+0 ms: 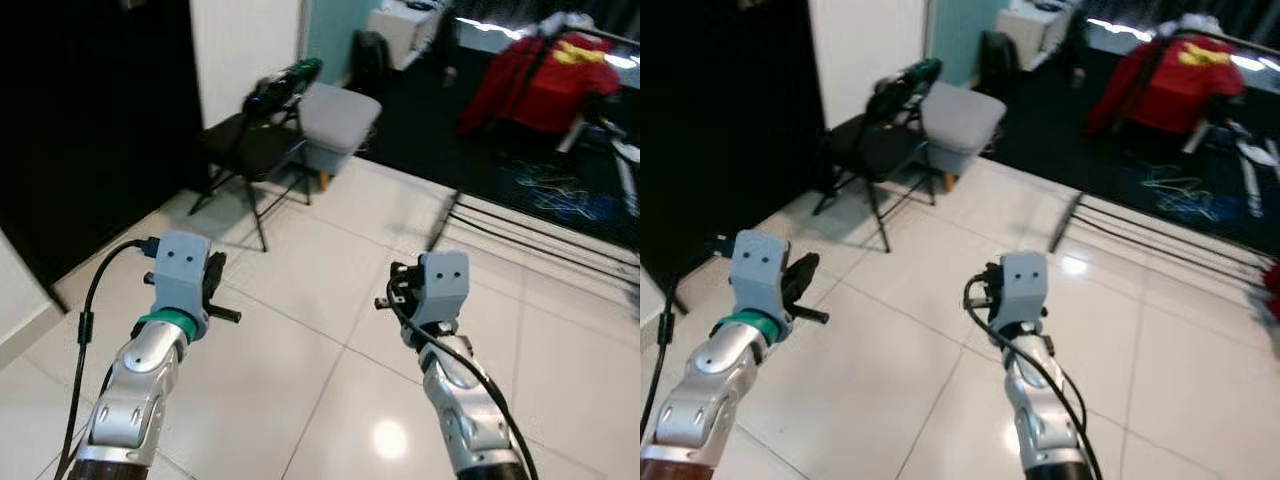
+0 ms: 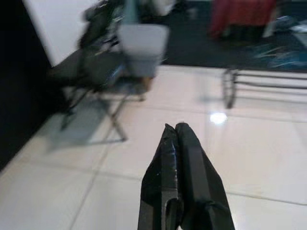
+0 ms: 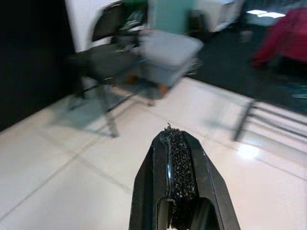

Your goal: Hang hanger

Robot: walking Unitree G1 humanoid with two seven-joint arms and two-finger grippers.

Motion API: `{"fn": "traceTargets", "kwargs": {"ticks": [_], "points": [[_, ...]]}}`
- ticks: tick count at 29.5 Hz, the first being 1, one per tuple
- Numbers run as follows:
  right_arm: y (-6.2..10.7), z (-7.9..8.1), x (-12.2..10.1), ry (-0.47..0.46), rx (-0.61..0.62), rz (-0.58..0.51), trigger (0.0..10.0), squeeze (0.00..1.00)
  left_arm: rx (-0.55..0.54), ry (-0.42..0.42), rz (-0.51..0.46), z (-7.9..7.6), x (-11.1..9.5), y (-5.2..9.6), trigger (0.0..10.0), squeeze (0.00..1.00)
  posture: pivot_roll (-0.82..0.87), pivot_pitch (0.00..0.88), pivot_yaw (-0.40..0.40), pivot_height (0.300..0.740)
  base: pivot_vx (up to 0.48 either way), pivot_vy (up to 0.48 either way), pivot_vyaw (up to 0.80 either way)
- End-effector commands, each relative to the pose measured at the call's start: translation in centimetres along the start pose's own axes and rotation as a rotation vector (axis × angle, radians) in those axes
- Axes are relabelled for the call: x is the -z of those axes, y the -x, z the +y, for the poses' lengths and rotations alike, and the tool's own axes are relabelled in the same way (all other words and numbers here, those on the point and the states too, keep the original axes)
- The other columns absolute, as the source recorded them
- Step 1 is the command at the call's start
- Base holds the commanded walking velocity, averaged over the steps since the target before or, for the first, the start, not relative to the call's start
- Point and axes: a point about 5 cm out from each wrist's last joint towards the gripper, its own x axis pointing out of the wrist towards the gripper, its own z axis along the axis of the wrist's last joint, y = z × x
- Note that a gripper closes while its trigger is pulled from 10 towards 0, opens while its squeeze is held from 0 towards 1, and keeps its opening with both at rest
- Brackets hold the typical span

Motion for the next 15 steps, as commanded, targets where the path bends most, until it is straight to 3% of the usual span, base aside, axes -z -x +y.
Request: {"fn": "traceTargets", "kwargs": {"ticks": [1,8,15], "points": [[0.13,0.04,0.51,-0.005,0.002,0.016,10.0,0.0,0.009,0.003,0.022,0.14,0.79,0.43,10.0,0.0,-0.01,0.0,0.016,0.74,0.0,0.0,-0.78],[-0.01,0.13,0.47,0.001,-0.005,0.012,10.0,0.0,-0.05,-0.025,0.041,1.06,1.33,0.83,10.0,0.0,0.0,0.0,0.014,0.74,0.0,0.0,-0.78],[-0.35,0.58,0.37,-0.004,-0.022,0.007,10.0,0.0,0.008,-0.027,0.017,0.54,0.82,0.95,10.0,0.0,0.01,0.0,0.007,0.74,0.0,0.0,-0.78]]}}
